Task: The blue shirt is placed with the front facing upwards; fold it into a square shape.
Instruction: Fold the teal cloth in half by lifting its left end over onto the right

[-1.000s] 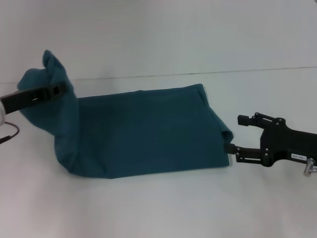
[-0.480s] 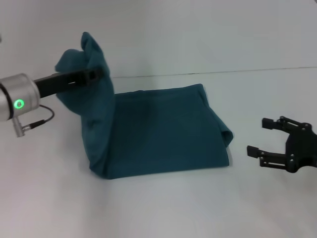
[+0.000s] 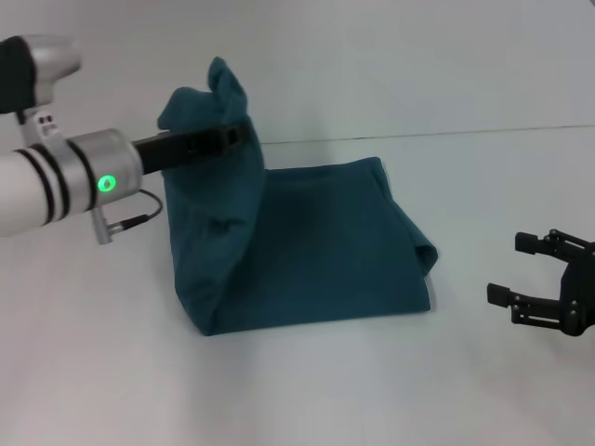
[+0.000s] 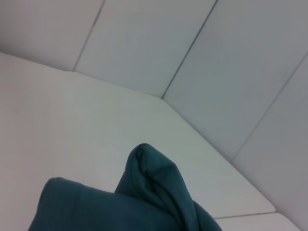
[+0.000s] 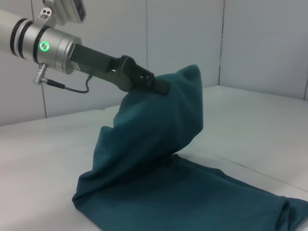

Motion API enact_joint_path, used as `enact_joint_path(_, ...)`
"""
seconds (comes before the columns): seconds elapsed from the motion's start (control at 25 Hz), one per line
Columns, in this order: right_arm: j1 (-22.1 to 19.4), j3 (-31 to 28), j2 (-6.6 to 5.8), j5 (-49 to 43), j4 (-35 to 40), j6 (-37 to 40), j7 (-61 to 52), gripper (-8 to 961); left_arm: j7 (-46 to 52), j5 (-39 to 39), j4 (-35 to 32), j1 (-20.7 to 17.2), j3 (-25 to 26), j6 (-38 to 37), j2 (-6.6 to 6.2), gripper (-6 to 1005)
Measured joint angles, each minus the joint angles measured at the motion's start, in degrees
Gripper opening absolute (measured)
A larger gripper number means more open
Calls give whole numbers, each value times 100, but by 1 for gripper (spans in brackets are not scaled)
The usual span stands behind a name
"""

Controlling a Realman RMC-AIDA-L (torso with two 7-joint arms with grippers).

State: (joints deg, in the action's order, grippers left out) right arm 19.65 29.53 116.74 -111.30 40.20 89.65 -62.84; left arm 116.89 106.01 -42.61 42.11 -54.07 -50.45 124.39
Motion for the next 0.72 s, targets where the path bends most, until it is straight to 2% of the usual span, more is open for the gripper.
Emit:
enact_joint_path(0.48,-71,-36,-11,-19,-14,-84,0,916,1,-830,181,191,-1103,669,15,95)
enact_joint_path(0.72,-78,-49,-11,-22,-28,-95,8,916,-2,-1008,453,371,-1341,934,23,96)
